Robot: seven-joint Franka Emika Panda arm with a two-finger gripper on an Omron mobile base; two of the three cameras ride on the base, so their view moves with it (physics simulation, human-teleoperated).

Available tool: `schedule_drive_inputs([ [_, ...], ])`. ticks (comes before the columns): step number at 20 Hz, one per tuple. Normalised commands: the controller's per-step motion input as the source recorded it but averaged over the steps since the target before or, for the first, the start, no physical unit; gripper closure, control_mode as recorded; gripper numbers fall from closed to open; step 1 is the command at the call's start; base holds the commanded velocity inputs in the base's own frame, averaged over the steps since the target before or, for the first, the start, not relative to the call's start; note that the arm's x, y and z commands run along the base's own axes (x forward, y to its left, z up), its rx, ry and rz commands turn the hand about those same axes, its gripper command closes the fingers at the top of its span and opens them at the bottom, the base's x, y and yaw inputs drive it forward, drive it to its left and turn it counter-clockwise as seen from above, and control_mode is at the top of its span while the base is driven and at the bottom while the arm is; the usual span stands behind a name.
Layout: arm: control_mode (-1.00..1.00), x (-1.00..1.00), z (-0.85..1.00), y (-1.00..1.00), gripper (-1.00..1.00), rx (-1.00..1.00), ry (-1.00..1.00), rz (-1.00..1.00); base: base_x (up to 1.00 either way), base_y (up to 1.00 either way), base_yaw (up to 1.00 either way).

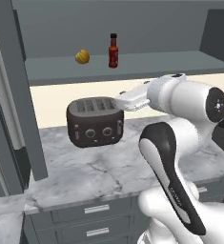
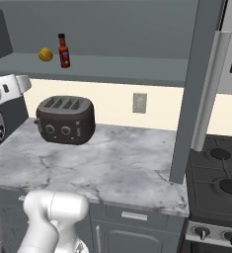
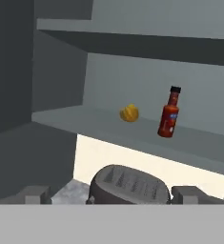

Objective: The dining table condiment station is running low on condiment bottle. Refill the condiment station by opening the cabinet and taking the condiment bottle from the cabinet and placing it on the dining table.

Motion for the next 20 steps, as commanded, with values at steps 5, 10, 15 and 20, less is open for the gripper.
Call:
schedule_drive_inputs([
  [5,-1.00,0.35,0.22,-0.67,-1.00,0.00,-0.02,-0.33,0.00,0.00,0.00],
  [10,-1.00,0.10,0.06,-0.42,-1.00,0.00,-0.10,-0.15,0.00,0.00,0.00],
  [15,-1.00,0.00,0.16,-0.25,-1.00,0.00,-0.17,-0.05,0.00,0.00,0.00],
  [20,-1.00,-0.03,0.27,-0.08,-1.00,0.00,-0.15,0.00,0.00,0.00,0.00],
])
